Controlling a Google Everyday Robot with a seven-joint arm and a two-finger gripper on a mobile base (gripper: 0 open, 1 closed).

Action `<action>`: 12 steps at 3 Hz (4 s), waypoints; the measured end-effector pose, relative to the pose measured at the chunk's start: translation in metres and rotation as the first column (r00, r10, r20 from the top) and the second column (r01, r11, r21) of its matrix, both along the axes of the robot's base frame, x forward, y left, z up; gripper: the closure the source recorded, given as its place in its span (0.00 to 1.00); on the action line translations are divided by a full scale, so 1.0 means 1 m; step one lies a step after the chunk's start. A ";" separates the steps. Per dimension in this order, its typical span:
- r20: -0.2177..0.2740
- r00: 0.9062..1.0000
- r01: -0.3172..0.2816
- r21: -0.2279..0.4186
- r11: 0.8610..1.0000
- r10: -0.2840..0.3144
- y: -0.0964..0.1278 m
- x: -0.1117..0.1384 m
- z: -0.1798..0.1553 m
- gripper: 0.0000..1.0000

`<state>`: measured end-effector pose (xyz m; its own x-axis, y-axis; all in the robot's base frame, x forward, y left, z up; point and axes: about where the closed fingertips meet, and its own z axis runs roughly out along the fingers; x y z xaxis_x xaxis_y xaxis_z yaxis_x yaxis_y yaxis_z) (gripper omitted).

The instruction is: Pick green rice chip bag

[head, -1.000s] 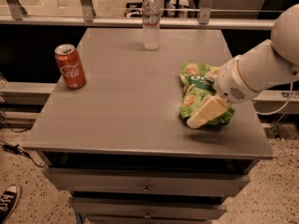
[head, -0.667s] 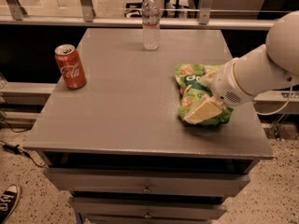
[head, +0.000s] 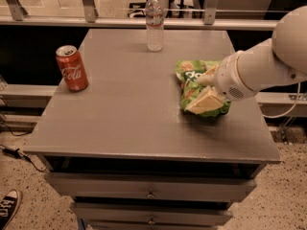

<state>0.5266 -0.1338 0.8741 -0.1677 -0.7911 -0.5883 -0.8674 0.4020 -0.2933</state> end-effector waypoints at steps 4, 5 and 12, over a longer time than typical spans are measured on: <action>0.195 0.979 -0.077 0.126 0.989 0.051 0.002 0.045 0.073 1.00; 0.218 0.974 -0.093 0.164 0.982 0.056 -0.003 0.046 0.088 1.00; 0.273 0.958 -0.173 0.313 0.934 0.086 -0.024 0.024 0.149 0.54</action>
Offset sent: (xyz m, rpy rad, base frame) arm 0.0550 0.0059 0.0768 0.1296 -0.2086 0.0619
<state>0.5502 -0.1573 1.0226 0.1104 -0.5493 -0.8283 -0.8333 0.4030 -0.3783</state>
